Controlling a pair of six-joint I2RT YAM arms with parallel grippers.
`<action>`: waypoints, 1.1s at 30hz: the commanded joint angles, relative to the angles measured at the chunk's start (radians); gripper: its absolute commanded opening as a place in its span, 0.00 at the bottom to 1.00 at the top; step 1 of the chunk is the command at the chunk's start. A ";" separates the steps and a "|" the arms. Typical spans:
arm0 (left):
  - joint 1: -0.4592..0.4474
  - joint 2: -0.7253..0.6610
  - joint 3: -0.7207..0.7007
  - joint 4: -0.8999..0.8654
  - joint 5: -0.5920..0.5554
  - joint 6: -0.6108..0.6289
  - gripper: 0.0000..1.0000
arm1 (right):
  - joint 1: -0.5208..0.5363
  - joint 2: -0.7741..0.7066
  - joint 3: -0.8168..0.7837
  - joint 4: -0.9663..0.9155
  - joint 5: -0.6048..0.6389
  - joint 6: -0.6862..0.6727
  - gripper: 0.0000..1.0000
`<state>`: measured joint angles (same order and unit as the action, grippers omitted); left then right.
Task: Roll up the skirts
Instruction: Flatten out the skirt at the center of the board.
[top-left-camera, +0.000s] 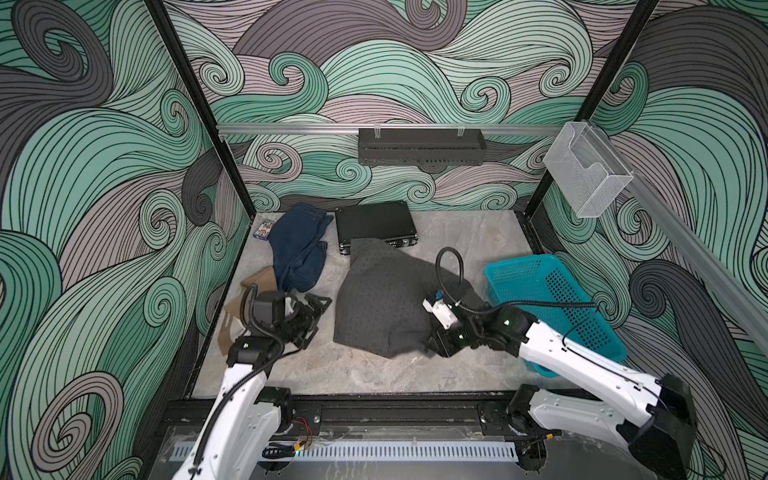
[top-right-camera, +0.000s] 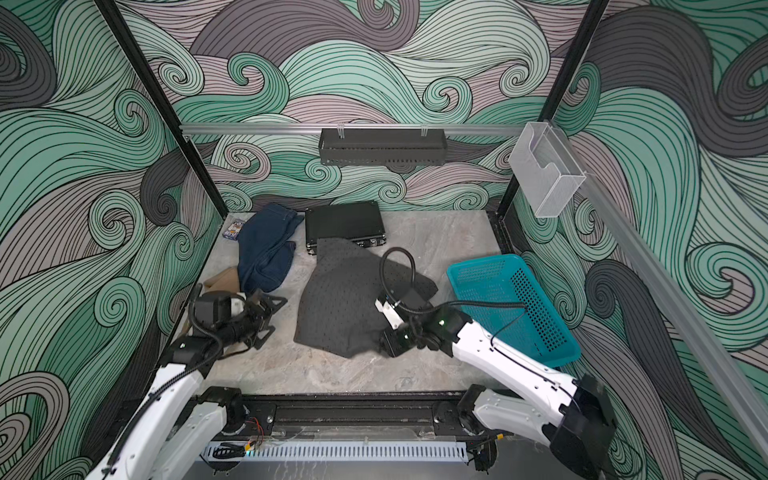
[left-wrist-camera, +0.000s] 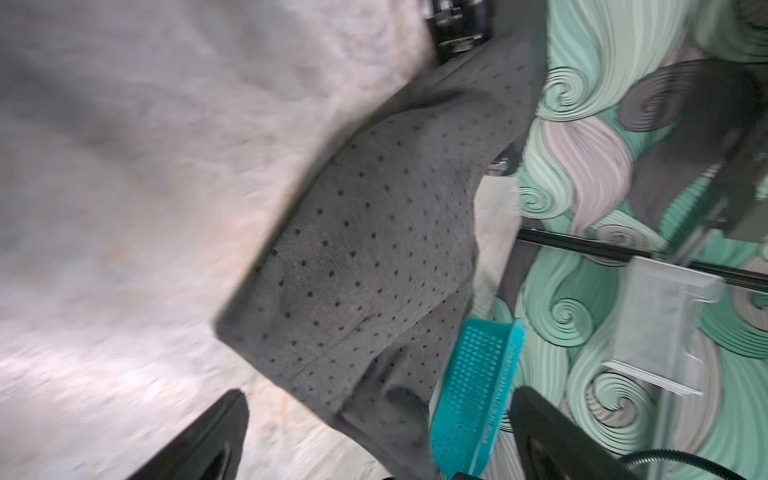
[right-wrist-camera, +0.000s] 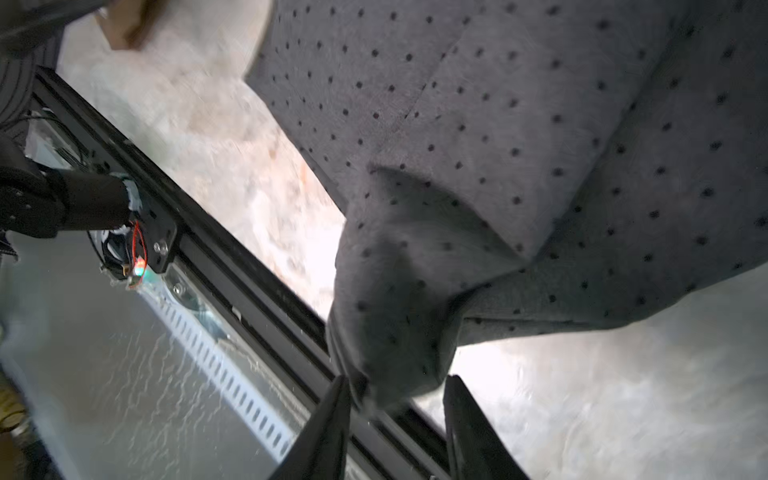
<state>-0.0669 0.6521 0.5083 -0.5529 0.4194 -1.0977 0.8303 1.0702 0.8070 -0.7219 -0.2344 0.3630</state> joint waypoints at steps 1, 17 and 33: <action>0.010 -0.048 0.032 -0.151 -0.084 0.063 0.99 | 0.000 -0.145 -0.008 0.009 -0.009 0.131 0.46; 0.007 0.628 0.141 0.027 0.088 0.309 0.84 | -0.184 0.142 0.055 0.085 0.151 0.281 0.62; -0.155 0.676 0.000 0.107 -0.189 0.247 0.00 | -0.334 0.513 -0.008 0.211 0.254 0.307 0.51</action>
<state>-0.2234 1.3540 0.5362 -0.3656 0.3992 -0.8402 0.5465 1.5974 0.8524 -0.5140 -0.0177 0.6434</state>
